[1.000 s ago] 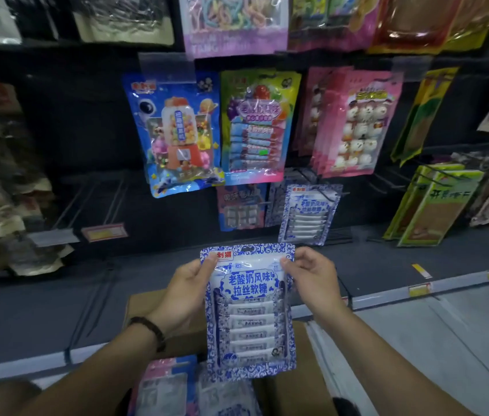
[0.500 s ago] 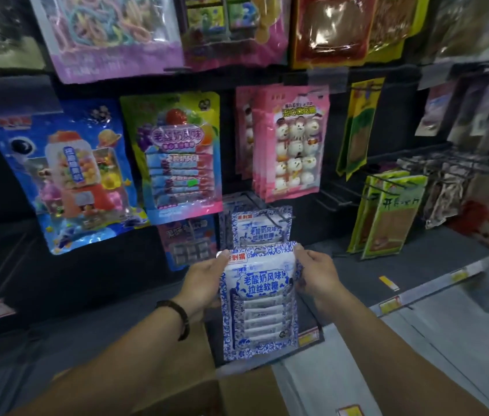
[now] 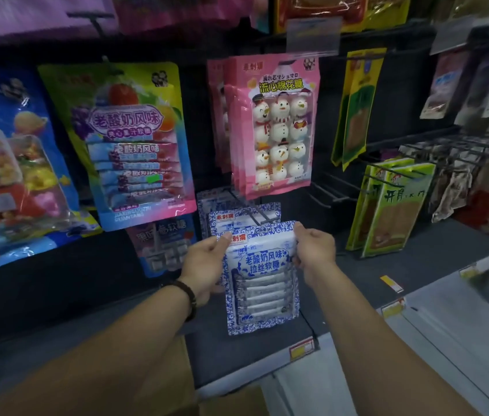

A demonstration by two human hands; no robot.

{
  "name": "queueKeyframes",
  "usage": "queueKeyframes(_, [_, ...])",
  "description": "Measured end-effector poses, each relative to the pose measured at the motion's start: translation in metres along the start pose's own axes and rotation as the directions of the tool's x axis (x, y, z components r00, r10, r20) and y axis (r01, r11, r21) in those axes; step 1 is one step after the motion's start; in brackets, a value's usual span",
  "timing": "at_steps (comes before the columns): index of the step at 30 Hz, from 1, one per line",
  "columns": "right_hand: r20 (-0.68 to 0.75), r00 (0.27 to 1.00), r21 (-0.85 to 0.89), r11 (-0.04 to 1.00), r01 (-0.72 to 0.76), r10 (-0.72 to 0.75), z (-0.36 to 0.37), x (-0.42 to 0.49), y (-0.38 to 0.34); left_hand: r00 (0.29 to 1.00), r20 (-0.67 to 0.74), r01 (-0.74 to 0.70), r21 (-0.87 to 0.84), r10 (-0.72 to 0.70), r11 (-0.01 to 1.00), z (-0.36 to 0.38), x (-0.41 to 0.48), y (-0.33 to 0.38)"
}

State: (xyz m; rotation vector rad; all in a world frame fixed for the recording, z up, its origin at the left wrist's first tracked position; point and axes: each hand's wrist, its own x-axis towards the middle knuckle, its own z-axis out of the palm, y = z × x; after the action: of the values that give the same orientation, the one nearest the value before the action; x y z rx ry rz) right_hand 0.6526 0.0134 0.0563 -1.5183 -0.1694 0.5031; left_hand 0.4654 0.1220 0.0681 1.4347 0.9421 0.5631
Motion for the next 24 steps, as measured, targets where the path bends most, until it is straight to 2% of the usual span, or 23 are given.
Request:
queueKeyframes(5, [-0.104, 0.994, -0.023, 1.000, 0.017, -0.019, 0.004, 0.014, -0.002, 0.998, -0.031, -0.049, 0.059, 0.051, 0.997, 0.008, 0.018, -0.002])
queueKeyframes(9, [-0.133, 0.990, -0.076, 0.997, 0.031, -0.041, 0.009, 0.014, -0.001, 0.998, -0.061, -0.012, 0.035, 0.014, 0.999, 0.009, 0.029, -0.009])
queueKeyframes(12, [-0.111, 0.992, -0.119, 0.992, 0.051, -0.064, 0.012, 0.010, 0.001, 0.998, -0.048, 0.033, 0.017, -0.032, 0.999, 0.012, 0.028, -0.002])
queueKeyframes(17, [-0.024, 0.988, -0.182, 0.973, 0.142, -0.149, 0.023, 0.005, 0.005, 0.988, -0.145, 0.047, 0.002, -0.046, 0.999, 0.014, 0.045, 0.010])
queueKeyframes(24, [0.063, 0.988, -0.308, 0.939, 0.154, -0.141, 0.035, 0.002, 0.013, 0.964, -0.249, -0.070, 0.086, 0.090, 0.994, 0.012, 0.064, 0.014])
